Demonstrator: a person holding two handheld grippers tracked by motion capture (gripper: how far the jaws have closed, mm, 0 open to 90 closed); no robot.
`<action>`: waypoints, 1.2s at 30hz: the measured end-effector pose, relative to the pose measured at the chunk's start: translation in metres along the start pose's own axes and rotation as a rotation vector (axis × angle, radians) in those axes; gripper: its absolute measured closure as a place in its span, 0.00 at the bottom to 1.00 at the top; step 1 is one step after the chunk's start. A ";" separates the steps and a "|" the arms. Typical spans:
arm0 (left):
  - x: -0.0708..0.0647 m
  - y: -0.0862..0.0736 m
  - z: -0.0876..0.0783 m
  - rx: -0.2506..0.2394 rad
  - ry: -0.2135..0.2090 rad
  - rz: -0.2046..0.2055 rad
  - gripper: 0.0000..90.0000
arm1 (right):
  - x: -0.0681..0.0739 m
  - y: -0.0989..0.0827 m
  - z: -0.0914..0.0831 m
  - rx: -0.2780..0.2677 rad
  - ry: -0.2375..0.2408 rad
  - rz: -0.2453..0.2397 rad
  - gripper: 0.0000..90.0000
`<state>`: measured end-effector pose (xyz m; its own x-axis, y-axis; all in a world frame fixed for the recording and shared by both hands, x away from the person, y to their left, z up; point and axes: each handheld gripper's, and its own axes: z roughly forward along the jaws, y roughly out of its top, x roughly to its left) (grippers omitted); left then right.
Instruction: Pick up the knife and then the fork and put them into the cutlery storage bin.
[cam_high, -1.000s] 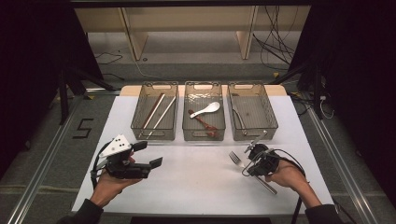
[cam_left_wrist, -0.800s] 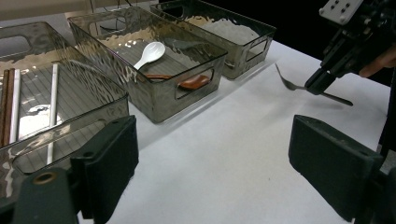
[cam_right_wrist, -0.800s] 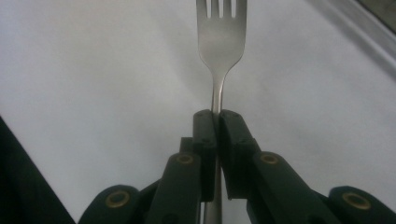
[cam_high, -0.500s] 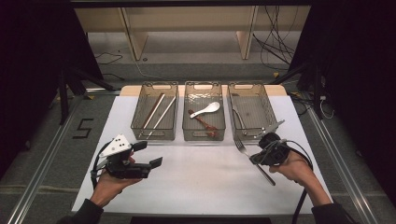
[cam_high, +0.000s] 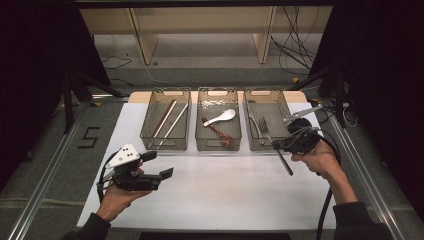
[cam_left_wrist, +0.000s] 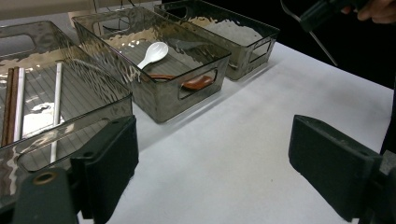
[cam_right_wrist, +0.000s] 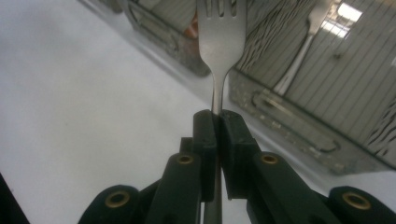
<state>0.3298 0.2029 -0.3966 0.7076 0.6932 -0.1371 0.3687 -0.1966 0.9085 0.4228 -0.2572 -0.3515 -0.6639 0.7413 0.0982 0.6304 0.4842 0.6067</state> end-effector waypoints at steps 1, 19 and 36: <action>0.000 0.000 0.000 0.000 0.000 -0.001 0.17 | -0.002 0.003 -0.002 -0.012 -0.006 0.006 0.95; 0.000 0.000 0.000 0.004 -0.004 0.002 0.17 | -0.029 0.052 -0.007 -0.109 -0.071 0.076 0.95; 0.000 0.000 0.000 -0.002 -0.005 -0.003 0.17 | -0.062 0.083 0.011 -0.144 -0.136 0.206 0.95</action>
<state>0.3298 0.2030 -0.3966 0.7095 0.6902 -0.1422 0.3698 -0.1929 0.9088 0.5211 -0.2575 -0.3162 -0.4618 0.8774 0.1299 0.6765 0.2537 0.6914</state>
